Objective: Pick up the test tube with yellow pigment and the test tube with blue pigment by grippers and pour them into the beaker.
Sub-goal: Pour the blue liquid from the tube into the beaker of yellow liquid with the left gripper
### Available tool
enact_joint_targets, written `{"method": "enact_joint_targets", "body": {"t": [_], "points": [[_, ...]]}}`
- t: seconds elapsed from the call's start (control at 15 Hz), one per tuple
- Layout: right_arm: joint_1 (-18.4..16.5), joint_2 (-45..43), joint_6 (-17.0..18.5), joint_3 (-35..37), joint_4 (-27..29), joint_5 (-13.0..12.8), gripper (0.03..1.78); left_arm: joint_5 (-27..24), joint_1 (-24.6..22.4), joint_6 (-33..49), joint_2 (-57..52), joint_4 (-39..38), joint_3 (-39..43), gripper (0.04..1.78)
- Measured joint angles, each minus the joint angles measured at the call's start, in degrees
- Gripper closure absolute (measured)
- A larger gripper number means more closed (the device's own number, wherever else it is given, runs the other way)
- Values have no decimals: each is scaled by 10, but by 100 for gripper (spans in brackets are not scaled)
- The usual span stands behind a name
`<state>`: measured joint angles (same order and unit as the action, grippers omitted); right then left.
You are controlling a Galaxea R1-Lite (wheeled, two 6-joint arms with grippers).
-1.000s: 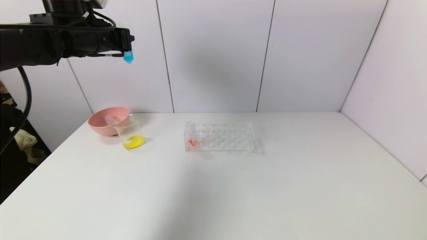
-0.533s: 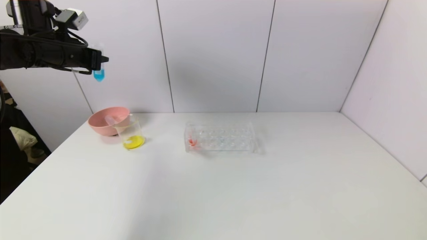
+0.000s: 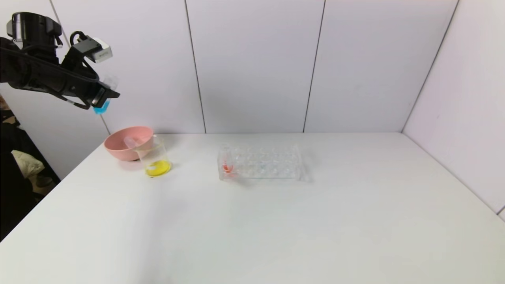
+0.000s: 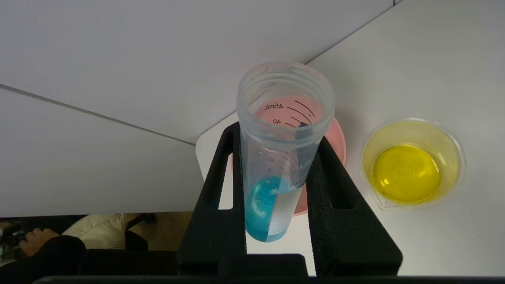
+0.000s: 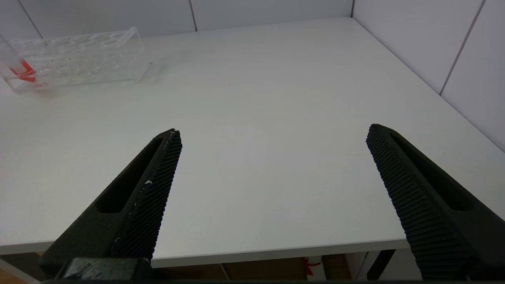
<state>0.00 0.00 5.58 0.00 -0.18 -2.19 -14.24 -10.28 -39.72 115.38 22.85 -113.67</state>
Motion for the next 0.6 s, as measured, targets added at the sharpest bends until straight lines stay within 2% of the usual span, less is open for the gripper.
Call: {"method": "enact_joint_targets", "body": {"t": [0.6], "points": [[0,0,0,0,0,0,10,-16,5,-239,14,100,-4,137]]}}
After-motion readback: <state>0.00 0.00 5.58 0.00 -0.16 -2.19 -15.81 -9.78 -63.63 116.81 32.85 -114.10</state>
